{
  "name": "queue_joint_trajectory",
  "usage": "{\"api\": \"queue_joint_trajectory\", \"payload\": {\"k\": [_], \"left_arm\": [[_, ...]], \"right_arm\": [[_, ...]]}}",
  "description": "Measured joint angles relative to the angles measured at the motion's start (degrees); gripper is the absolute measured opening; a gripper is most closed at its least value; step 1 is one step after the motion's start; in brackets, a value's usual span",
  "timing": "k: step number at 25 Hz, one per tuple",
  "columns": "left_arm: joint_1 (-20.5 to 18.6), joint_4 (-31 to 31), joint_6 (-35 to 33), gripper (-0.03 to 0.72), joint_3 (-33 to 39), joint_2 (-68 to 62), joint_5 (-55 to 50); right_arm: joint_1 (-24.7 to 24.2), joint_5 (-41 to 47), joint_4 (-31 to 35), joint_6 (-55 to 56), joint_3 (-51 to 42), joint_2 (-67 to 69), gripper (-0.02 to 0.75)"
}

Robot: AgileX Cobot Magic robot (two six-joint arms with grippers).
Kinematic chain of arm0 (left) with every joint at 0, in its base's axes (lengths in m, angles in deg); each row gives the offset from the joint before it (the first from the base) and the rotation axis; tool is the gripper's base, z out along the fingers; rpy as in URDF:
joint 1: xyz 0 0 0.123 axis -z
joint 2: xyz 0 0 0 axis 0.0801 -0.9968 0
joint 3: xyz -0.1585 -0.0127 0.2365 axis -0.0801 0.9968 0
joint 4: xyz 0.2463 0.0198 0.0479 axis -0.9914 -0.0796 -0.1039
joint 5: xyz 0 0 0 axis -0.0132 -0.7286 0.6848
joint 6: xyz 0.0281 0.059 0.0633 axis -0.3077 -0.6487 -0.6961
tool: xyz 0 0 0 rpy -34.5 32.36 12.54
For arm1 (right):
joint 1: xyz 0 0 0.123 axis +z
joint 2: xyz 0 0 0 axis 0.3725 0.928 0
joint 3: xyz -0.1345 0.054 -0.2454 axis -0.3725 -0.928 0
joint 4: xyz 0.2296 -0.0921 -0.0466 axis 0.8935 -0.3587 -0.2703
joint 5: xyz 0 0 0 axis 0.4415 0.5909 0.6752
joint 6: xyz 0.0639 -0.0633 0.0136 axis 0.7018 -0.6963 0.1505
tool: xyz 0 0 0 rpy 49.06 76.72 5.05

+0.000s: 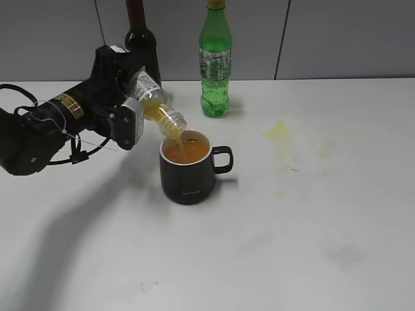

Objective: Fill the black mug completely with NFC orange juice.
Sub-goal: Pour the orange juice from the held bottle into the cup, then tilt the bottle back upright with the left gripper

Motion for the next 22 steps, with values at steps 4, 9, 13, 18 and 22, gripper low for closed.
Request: {"api": "queue_joint_trajectory", "payload": {"k": [4, 9, 13, 18, 22], "left_arm": [[0.00, 0.00, -0.02, 0.468, 0.00, 0.00, 0.00], [0.00, 0.00, -0.07, 0.468, 0.00, 0.00, 0.00], [0.00, 0.00, -0.75, 0.468, 0.00, 0.00, 0.00], [0.00, 0.00, -1.55, 0.468, 0.00, 0.00, 0.05], [0.00, 0.00, -1.59, 0.468, 0.00, 0.00, 0.17]], "right_arm": [[0.00, 0.00, 0.00, 0.00, 0.00, 0.00, 0.515], [0.00, 0.00, 0.00, 0.00, 0.00, 0.00, 0.515], [0.00, 0.00, 0.00, 0.00, 0.00, 0.00, 0.515], [0.00, 0.00, 0.00, 0.00, 0.00, 0.00, 0.515], [0.00, 0.00, 0.00, 0.00, 0.00, 0.00, 0.515]]}}
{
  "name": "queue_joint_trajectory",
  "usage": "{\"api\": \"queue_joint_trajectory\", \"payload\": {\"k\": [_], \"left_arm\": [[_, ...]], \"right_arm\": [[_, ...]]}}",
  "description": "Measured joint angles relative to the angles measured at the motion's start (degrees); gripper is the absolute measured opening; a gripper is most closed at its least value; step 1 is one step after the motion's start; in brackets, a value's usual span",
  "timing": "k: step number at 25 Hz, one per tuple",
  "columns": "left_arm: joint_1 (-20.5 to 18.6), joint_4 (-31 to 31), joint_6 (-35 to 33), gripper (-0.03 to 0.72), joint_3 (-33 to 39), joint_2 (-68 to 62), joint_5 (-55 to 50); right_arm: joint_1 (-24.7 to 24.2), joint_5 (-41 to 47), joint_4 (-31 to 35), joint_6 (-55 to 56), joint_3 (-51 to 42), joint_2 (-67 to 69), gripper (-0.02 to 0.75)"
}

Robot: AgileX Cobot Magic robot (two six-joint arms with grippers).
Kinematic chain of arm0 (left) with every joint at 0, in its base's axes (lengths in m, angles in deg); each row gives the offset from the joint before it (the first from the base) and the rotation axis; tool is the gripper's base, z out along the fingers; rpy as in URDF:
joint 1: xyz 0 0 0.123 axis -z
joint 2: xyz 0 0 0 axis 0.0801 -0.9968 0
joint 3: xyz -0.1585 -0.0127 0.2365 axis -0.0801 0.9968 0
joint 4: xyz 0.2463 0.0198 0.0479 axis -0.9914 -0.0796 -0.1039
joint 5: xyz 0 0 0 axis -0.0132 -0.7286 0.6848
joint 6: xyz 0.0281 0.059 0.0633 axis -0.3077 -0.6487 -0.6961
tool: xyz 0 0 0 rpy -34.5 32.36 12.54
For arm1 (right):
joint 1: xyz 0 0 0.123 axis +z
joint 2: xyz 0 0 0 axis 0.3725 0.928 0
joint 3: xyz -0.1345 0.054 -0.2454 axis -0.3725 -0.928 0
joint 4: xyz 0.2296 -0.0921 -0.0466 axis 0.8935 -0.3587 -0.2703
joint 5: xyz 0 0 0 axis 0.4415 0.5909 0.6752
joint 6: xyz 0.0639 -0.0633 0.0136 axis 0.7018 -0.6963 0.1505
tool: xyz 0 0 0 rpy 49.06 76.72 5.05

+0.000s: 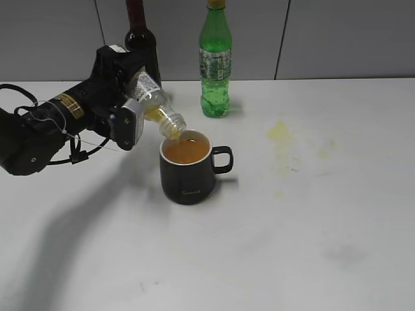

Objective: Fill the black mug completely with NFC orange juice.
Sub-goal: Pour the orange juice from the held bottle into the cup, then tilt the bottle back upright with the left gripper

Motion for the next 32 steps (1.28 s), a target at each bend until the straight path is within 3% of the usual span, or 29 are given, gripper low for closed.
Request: {"api": "queue_joint_trajectory", "payload": {"k": [15, 18, 24, 29, 32], "left_arm": [[0.00, 0.04, -0.03, 0.468, 0.00, 0.00, 0.06], [0.00, 0.06, 2.57, 0.468, 0.00, 0.00, 0.06], [0.00, 0.11, 15.02, 0.468, 0.00, 0.00, 0.06], [0.00, 0.11, 31.79, 0.468, 0.00, 0.00, 0.06], [0.00, 0.11, 45.39, 0.468, 0.00, 0.00, 0.06]], "right_arm": [[0.00, 0.00, 0.00, 0.00, 0.00, 0.00, 0.514], [0.00, 0.00, 0.00, 0.00, 0.00, 0.00, 0.514], [0.00, 0.00, 0.00, 0.00, 0.00, 0.00, 0.514], [0.00, 0.00, 0.00, 0.00, 0.00, 0.00, 0.514], [0.00, 0.00, 0.00, 0.00, 0.00, 0.00, 0.514]]}}
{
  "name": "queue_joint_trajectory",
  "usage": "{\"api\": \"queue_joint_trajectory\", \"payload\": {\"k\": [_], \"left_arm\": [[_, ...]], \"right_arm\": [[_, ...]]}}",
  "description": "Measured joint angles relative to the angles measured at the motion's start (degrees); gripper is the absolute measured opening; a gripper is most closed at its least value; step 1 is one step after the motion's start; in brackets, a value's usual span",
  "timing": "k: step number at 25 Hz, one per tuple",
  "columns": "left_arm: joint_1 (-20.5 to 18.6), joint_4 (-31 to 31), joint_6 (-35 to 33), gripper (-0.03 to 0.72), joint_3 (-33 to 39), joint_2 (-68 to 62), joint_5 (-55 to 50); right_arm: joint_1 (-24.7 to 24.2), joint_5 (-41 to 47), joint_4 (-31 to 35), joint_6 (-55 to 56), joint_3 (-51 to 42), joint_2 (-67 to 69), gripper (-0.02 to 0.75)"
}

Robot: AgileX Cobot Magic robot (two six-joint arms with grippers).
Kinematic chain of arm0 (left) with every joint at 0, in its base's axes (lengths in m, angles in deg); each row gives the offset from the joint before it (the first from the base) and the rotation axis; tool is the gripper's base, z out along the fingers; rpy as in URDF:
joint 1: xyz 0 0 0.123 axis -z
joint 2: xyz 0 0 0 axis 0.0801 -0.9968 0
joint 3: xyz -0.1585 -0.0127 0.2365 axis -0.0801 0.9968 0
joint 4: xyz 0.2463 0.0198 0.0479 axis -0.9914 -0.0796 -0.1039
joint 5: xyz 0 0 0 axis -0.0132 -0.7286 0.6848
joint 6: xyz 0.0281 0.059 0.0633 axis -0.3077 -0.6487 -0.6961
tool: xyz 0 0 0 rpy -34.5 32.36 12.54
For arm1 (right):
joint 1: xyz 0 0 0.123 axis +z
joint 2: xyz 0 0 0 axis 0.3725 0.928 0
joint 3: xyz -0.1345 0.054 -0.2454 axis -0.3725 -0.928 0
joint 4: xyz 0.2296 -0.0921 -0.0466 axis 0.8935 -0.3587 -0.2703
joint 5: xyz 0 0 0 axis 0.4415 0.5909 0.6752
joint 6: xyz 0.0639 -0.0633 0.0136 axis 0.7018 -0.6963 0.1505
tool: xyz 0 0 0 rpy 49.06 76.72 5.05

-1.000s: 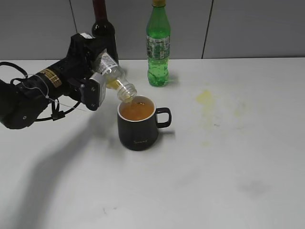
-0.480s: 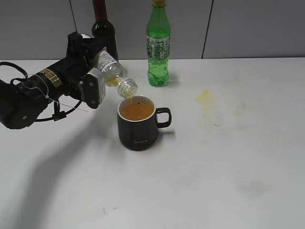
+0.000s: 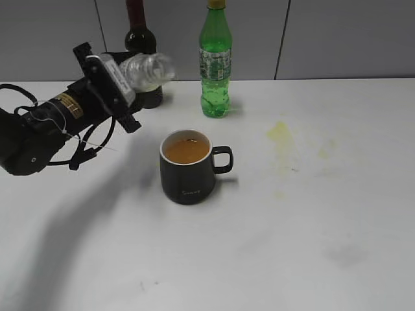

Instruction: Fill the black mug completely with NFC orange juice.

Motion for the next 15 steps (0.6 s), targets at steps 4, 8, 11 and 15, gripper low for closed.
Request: {"api": "queue_joint_trajectory", "payload": {"k": [4, 8, 11, 15], "left_arm": [[0.00, 0.85, 17.72, 0.468, 0.00, 0.00, -0.22], [0.00, 5.47, 31.97, 0.468, 0.00, 0.00, -2.66], [0.00, 10.18, 38.90, 0.468, 0.00, 0.00, -5.46], [0.00, 18.25, 44.17, 0.468, 0.00, 0.00, -9.14]], "right_arm": [[0.00, 0.00, 0.00, 0.00, 0.00, 0.00, 0.514], [0.00, 0.00, 0.00, 0.00, 0.00, 0.00, 0.514], [0.00, 0.00, 0.00, 0.00, 0.00, 0.00, 0.514], [0.00, 0.00, 0.00, 0.00, 0.00, 0.00, 0.514]]}}
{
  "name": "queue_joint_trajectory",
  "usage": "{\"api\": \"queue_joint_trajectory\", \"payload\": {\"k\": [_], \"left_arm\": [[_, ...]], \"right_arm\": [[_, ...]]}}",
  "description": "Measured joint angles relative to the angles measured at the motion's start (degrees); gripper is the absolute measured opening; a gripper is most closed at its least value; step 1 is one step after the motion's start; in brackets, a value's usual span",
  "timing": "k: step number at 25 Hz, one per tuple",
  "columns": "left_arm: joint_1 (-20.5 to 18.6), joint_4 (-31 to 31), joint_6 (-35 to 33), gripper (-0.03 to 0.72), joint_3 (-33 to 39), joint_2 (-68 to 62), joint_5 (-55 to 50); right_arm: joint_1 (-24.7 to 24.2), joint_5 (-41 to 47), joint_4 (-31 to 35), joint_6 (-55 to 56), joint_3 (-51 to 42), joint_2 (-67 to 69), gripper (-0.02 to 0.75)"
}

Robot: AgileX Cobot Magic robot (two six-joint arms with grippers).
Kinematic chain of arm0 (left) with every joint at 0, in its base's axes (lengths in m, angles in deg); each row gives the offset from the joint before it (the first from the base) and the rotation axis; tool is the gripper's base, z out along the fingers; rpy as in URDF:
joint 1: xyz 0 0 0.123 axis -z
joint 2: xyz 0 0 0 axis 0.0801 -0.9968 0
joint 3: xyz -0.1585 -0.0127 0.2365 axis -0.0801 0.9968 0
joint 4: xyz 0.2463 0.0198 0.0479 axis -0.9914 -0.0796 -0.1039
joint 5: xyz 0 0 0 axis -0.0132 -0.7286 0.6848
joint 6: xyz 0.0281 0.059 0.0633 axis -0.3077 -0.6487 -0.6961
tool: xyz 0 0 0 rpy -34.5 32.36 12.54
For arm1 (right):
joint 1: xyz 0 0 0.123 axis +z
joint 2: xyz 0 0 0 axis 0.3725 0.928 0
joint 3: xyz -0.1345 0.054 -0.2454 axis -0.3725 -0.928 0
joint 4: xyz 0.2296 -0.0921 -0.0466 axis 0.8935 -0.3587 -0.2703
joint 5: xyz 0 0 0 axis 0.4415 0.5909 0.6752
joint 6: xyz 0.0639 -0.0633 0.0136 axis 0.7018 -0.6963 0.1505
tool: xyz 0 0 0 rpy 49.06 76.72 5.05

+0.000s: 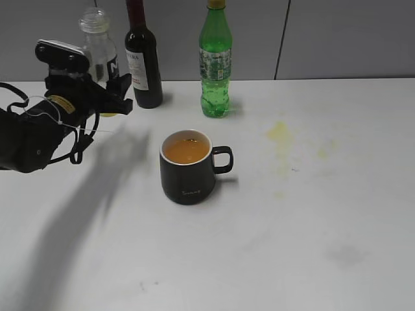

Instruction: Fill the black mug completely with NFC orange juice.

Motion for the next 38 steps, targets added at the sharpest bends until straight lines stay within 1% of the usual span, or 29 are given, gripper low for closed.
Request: {"api": "queue_joint_trajectory", "payload": {"k": [3, 9, 15, 19, 24, 34, 38], "left_arm": [[-0.17, 5.34, 1.73, 0.468, 0.00, 0.00, -1.14], [-2.78, 6.94, 3.58, 0.468, -1.58, -1.44, -1.75], [-5.29, 7.10, 5.06, 0.468, -5.63, -4.87, -4.17], [-5.36, 6.71, 5.24, 0.468, -9.42, -7.16, -7.42], [-5.36, 6.40, 5.24, 0.468, -13.52, -9.95, -8.64], [-5.36, 6.26, 7.75, 0.468, -14.27, -13.34, -9.01], [-5.36, 4.48, 7.88, 0.468, -14.29, -13.99, -7.95]], "right_arm": [[0.00, 0.00, 0.00, 0.00, 0.00, 0.00, 0.514], [0.00, 0.00, 0.00, 0.00, 0.00, 0.00, 0.514], [0.00, 0.00, 0.00, 0.00, 0.00, 0.00, 0.514], [0.00, 0.00, 0.00, 0.00, 0.00, 0.00, 0.514], [0.00, 0.00, 0.00, 0.00, 0.00, 0.00, 0.514], [0.00, 0.00, 0.00, 0.00, 0.00, 0.00, 0.514], [0.00, 0.00, 0.00, 0.00, 0.00, 0.00, 0.514]]}}
